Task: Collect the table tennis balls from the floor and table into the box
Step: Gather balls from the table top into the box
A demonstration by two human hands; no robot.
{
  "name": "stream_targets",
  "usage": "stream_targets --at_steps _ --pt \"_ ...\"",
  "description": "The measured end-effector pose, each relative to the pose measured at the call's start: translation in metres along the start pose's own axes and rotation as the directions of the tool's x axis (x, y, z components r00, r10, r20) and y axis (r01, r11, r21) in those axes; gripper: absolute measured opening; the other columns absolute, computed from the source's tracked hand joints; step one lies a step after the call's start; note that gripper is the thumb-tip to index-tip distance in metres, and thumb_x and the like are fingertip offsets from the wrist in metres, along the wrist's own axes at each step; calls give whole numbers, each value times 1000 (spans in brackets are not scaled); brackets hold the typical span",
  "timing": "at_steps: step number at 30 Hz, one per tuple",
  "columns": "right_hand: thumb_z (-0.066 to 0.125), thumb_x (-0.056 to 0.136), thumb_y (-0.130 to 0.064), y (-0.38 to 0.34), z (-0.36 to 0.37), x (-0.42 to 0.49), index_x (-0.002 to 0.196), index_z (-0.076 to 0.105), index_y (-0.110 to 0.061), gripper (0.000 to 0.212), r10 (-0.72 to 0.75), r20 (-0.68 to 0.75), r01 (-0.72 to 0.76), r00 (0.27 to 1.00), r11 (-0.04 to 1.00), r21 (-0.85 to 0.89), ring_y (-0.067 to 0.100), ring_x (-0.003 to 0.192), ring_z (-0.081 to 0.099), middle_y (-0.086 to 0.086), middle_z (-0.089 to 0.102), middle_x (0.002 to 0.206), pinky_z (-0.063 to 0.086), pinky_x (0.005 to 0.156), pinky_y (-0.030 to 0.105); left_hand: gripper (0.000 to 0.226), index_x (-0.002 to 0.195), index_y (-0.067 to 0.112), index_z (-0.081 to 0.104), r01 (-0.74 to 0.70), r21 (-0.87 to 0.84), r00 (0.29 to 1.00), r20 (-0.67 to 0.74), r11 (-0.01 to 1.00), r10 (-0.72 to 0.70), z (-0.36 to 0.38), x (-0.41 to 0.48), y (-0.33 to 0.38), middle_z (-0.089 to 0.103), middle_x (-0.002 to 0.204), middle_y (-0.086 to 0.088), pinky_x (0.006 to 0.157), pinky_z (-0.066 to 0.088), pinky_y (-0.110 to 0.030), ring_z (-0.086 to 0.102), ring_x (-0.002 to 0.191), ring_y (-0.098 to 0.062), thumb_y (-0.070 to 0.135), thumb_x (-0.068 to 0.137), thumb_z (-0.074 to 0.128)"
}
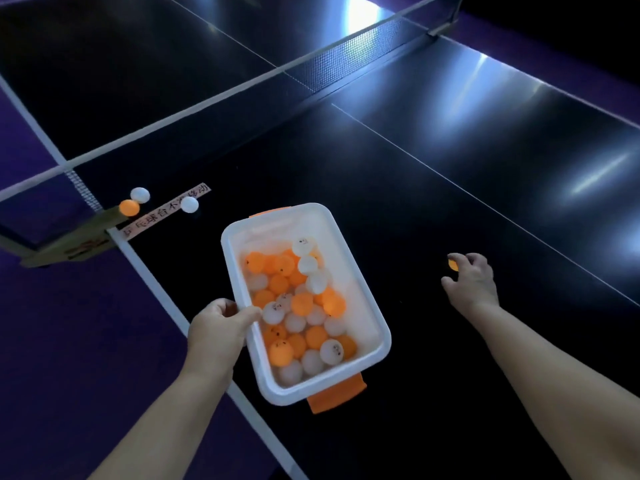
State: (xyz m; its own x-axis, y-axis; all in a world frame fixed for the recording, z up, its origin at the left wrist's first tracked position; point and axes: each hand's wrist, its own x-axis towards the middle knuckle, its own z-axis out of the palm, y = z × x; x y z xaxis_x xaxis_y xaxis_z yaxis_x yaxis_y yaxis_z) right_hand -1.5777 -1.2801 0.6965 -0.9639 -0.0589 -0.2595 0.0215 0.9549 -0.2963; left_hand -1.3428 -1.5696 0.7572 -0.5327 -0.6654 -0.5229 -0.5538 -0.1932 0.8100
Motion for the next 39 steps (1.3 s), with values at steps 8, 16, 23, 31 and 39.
stream_targets --at_steps 8,16,23,31,39 --pt "46 92 -7 -2 17 54 144 32 -26 57 114 196 -100 974 992 -83 29 136 23 3 9 156 40 99 42 6 86 6 65 22 39 1000 -17 999 -21 1 27 0 72 82 -8 68 58 -38 70 77 -25 9 81 68" --pt "53 94 -32 -57 34 -2 124 53 -23 31 -52 155 19 987 978 209 19 96 51 5 53 117 43 79 33 6 84 4 65 53 6 999 -14 999 -52 -30 35 -6 72 83 -13 71 59 -45 69 78 -30 8 80 68" --pt "48 97 -24 -198 26 -94 93 61 -21 14 -325 -73 300 943 738 604 9 67 58 -1 63 86 47 54 16 12 86 -2 64 57 -56 998 28 997 -56 -96 48 -11 73 81 -16 63 59 -38 71 74 -30 7 80 69" --pt "54 92 -27 -340 70 -156 91 65 -25 11 -521 7 467 854 771 433 9 78 60 -10 65 87 53 70 31 16 70 7 59 53 -35 999 8 998 -52 -217 84 -21 70 76 -17 69 57 -49 69 73 -34 14 77 71" --pt "56 90 -16 -417 124 -148 87 65 -26 14 -419 16 369 908 817 443 14 78 60 -7 61 85 53 73 34 22 79 1 62 83 -24 994 -67 996 -85 -314 124 -37 71 79 -17 70 58 -55 69 80 -38 19 74 74"
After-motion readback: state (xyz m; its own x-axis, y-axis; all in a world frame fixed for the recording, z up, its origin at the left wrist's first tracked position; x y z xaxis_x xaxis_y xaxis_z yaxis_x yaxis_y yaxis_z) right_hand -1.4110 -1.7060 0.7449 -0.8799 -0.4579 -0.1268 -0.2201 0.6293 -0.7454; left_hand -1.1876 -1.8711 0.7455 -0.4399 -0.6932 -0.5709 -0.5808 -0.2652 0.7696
